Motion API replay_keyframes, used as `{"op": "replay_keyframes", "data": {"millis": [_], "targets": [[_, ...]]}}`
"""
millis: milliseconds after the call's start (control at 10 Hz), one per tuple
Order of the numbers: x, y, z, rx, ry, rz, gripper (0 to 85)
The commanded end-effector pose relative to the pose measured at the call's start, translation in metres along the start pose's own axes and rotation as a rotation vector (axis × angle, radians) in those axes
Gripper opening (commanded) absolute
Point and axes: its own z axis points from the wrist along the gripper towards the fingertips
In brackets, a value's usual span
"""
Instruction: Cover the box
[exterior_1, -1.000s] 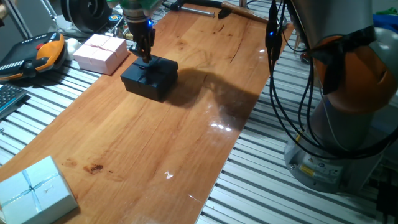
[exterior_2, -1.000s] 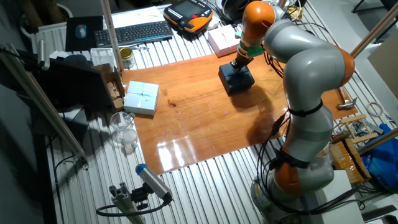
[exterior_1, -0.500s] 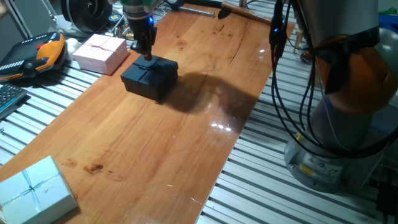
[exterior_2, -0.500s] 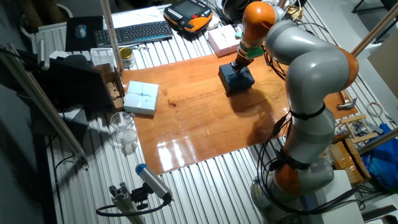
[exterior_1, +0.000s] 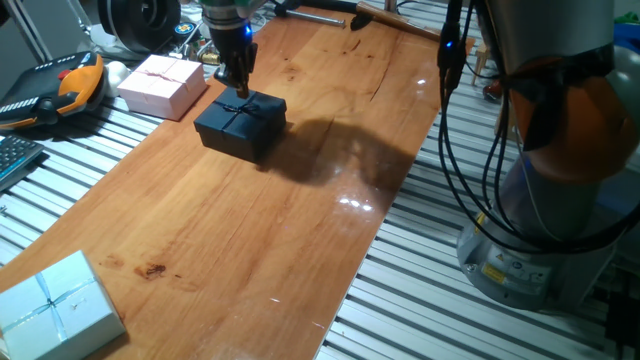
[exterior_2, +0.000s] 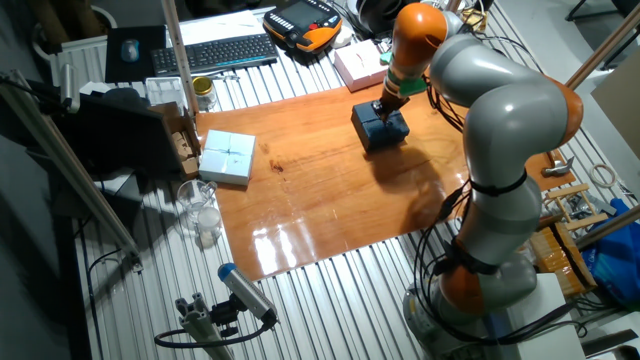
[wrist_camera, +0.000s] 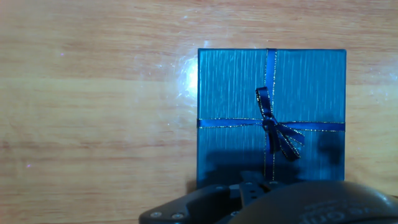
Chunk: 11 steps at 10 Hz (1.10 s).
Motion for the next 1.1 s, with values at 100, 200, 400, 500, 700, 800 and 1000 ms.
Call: {"op": "replay_keyframes", "data": {"millis": [100, 200, 400, 500, 700, 800, 1000], "targets": [[0.0013, 0.0006, 0.0003, 0.012, -0.009, -0.008, 0.0], [0.0016, 0.0006, 0.0002, 0.016, -0.013, -0.016, 0.0], [0.0013, -0.0032, 0.0014, 0.02, -0.025, -0.028, 0.0], [0.001, -0.0046, 0.0021, 0.014, -0.026, -0.03, 0.0], [0.0008, -0.0035, 0.0021, 0.015, -0.03, -0.03, 0.0], [0.001, -0.004, 0.0022, 0.008, -0.029, -0.023, 0.0], [0.002, -0.0006, 0.003, 0.007, -0.028, -0.017, 0.0]]}}
